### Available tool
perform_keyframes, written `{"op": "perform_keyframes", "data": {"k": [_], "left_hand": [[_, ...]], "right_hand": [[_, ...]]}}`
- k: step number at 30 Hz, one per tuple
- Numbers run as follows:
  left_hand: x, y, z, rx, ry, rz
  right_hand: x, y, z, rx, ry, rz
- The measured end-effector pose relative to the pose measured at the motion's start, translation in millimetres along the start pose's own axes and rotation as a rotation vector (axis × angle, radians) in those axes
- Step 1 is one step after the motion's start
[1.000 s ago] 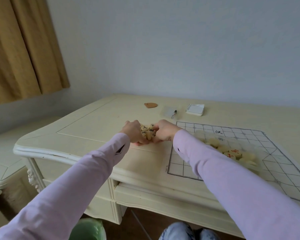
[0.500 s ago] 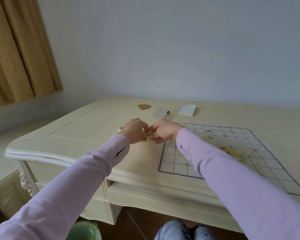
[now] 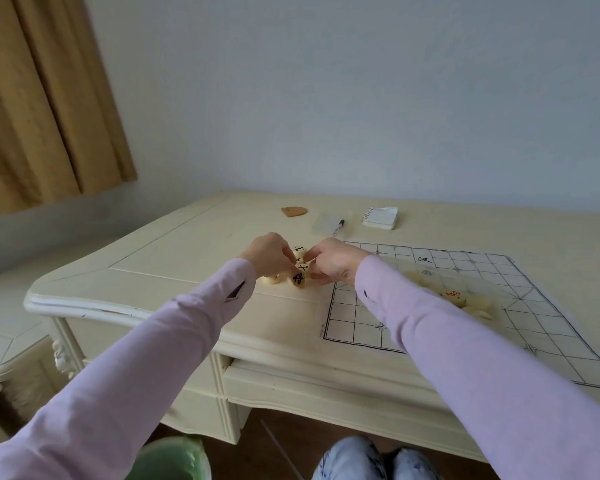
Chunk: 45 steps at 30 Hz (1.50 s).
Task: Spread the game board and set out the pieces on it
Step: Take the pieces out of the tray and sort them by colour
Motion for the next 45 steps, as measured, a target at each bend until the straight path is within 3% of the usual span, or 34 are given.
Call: {"op": "perform_keyframes", "data": {"k": [12,15,19,21,24,32,38,42,45], "left_hand": [[12,-3,-11,0.107,-0.272,-0.002],[9,-2,-32,0.158,-0.177,-0.053],[8,7,-87,0.379,-0.022,-0.19],[14,11,-114,0.474,0.01,-0.146],[34,12,-146,0.536,-0.107,0.063],[68,3,-167,0.443,-0.319,0.358],[71,5,-179,0.497,-0.334,0.282],[72,15,-195,0.603,-0.226,0.205],[74,18,-201,0.598,-0.129,0.253]], "right_hand": [[-31,13,4,-0.01,-0.004,-0.055],[-57,28,3,-0.049,-0.002,-0.099],[-100,51,-7,-0.065,0.091,-0.136],[-120,61,-16,-0.042,0.157,-0.152],[-144,74,-38,0.027,0.294,-0.126],[-161,96,-72,0.217,0.69,0.111],[-155,90,-78,0.248,0.879,0.152],[-160,87,-80,0.175,0.843,0.11],[-168,89,-80,0.119,0.727,0.057]]}}
Point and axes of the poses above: each hand's wrist, its own y-axis away from the middle knuckle, its own x-axis out of the palm, z = x × y, the point moved 5 cm from there along -y, towards the middle knuckle, and after that the axes turned 6 degrees about -y, right-handed, at the moved point
